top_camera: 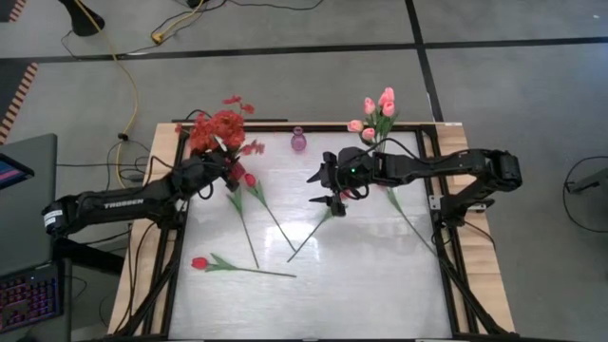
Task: Sort flowers into vase by color
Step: Put the red flowers into the red vase, then put the top middle red tulip into the purple vase
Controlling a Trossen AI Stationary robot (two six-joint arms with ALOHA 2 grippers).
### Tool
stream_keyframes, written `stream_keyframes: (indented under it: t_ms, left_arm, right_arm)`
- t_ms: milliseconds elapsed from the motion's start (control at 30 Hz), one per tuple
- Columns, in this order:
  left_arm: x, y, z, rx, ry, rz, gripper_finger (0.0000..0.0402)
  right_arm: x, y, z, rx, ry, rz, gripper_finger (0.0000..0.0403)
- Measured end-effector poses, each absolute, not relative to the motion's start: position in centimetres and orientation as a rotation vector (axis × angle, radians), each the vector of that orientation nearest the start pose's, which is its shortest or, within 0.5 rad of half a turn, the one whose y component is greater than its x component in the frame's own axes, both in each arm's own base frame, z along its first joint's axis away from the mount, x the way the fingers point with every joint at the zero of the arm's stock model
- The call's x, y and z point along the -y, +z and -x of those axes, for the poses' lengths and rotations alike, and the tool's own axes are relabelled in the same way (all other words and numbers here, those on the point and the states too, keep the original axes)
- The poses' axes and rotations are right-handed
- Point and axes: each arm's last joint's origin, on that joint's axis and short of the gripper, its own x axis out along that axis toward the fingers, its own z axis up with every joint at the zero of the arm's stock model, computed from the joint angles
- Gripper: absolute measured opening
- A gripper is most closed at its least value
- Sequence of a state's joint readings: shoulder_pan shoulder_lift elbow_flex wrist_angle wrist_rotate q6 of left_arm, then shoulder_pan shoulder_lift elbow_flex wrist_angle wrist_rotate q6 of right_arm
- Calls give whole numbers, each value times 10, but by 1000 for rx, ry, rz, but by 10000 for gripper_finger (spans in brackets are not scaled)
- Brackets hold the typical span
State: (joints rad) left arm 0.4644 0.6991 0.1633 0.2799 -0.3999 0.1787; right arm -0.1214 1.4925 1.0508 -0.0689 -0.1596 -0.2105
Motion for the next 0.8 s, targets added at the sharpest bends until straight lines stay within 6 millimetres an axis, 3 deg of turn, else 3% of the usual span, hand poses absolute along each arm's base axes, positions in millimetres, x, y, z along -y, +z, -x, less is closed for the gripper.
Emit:
stream_keyframes:
  t_ms: [367,567,800]
  left_arm:
    - [-77,202,-136,-422,783,-145,206]
    - [-75,224,-132,-580,784,-52,210]
    - [-70,261,-126,-648,740,26,210]
  right_arm:
    - [41,269,-328,-499,74,130,299]
    - [42,269,-328,-498,72,130,299]
    - [42,270,-328,-496,71,130,299]
